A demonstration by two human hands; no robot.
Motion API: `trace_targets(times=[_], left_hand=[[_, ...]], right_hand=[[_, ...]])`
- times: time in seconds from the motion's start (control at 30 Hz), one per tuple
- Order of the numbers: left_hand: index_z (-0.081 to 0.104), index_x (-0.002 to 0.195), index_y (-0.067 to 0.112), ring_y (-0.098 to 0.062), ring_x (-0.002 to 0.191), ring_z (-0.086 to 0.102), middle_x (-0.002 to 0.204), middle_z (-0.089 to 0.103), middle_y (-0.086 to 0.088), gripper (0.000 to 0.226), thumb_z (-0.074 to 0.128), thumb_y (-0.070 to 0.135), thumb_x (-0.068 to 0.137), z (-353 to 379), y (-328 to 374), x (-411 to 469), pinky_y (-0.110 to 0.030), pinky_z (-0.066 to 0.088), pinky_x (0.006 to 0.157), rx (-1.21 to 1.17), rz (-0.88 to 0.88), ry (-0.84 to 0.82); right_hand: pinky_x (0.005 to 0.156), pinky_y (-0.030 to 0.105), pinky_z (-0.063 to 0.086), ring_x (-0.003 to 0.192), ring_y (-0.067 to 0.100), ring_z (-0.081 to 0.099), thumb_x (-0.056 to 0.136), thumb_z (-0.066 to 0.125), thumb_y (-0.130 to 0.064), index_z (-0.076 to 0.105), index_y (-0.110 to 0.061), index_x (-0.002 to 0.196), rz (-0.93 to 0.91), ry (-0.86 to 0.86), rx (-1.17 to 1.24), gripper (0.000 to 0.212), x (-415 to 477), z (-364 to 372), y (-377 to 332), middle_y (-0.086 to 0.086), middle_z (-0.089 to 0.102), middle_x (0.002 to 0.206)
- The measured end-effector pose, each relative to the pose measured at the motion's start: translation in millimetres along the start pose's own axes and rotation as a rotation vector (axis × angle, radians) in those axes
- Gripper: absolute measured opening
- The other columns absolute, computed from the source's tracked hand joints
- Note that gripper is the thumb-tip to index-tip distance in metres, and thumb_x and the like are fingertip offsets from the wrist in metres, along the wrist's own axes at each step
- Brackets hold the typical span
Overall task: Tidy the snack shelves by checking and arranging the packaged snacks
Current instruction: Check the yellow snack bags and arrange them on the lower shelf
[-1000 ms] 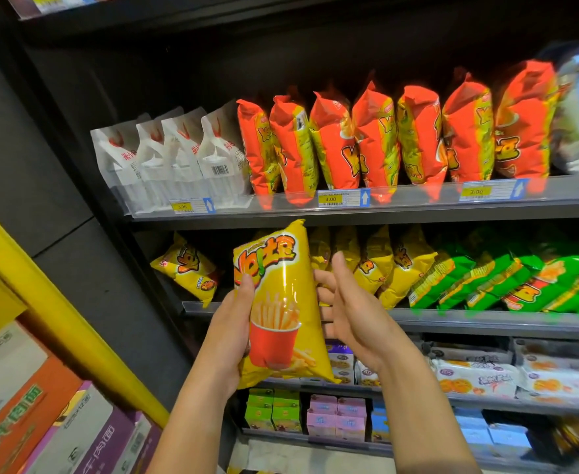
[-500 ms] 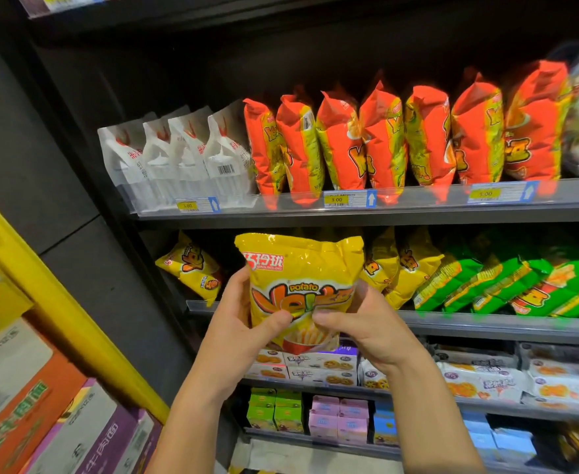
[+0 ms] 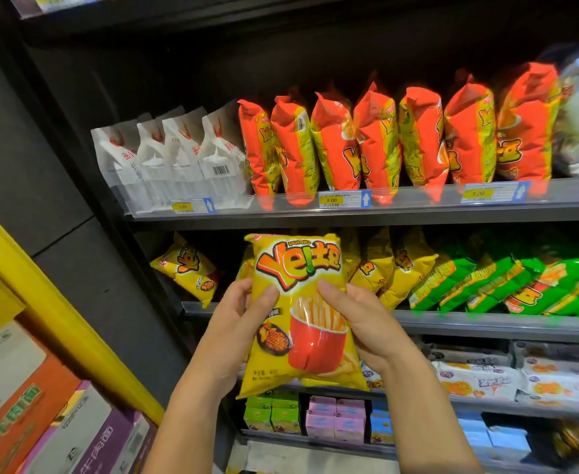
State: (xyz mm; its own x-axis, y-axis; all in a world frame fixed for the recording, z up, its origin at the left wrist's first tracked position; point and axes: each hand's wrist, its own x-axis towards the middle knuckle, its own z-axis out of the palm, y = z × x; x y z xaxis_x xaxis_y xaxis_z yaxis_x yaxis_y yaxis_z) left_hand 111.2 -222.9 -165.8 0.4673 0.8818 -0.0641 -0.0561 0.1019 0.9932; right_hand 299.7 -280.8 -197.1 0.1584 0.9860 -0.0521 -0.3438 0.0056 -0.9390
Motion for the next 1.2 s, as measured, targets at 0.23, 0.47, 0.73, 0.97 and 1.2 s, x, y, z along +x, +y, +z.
trace_targets(times=[0.23, 0.47, 0.73, 0.97, 1.2], left_hand=[[0.070, 0.114, 0.018, -0.029, 0.116, 0.071, 0.121, 0.077, -0.011, 0.038, 0.060, 0.052, 0.100, 3, 10, 4, -0.048, 0.053, 0.105, 0.230, -0.095, 0.146], [0.067, 0.108, 0.013, -0.037, 0.107, 0.075, 0.114, 0.078, -0.018, 0.045, 0.064, 0.057, 0.096, -3, 9, 8, -0.051, 0.063, 0.089, 0.248, -0.133, 0.130], [0.060, 0.129, 0.024, -0.017, 0.094, 0.079, 0.115, 0.077, 0.000, 0.064, 0.071, 0.063, 0.080, -2, 2, 0, -0.035, 0.066, 0.073, 0.207, -0.067, 0.158], [0.055, 0.132, 0.050, 0.011, 0.110, 0.061, 0.133, 0.062, 0.024, 0.039, 0.070, 0.040, 0.098, -6, 0, 0, -0.025, 0.054, 0.089, 0.498, 0.203, 0.259], [0.040, 0.154, 0.052, 0.007, 0.123, 0.057, 0.141, 0.054, 0.030, 0.077, 0.055, 0.082, 0.085, 7, -5, 1, -0.025, 0.050, 0.102, 0.380, 0.065, 0.057]], right_hand=[[0.052, 0.009, 0.048, 0.084, -0.002, 0.075, 0.102, 0.058, -0.044, 0.073, -0.025, 0.108, 0.185, 0.022, -0.020, 0.025, 1, 14, -20, -0.015, 0.075, 0.090], [0.049, 0.011, 0.044, 0.098, 0.012, 0.071, 0.106, 0.047, -0.046, 0.062, -0.028, 0.122, 0.238, 0.066, 0.023, 0.029, 20, 16, -12, -0.001, 0.069, 0.132], [0.065, 0.031, 0.063, 0.085, 0.021, 0.081, 0.099, 0.063, -0.046, 0.076, -0.021, 0.115, 0.211, 0.082, 0.142, 0.033, -2, 18, -4, 0.007, 0.082, 0.102], [0.099, 0.055, 0.059, 0.107, 0.026, 0.077, 0.098, 0.072, -0.036, 0.064, -0.027, 0.132, 0.063, 0.199, 0.047, 0.036, 10, 22, 19, 0.004, 0.079, 0.118], [0.103, 0.048, 0.058, 0.118, 0.011, 0.071, 0.079, 0.073, -0.070, 0.053, -0.038, 0.142, -0.060, 0.185, -0.140, 0.073, 17, 42, 31, -0.011, 0.072, 0.130]])
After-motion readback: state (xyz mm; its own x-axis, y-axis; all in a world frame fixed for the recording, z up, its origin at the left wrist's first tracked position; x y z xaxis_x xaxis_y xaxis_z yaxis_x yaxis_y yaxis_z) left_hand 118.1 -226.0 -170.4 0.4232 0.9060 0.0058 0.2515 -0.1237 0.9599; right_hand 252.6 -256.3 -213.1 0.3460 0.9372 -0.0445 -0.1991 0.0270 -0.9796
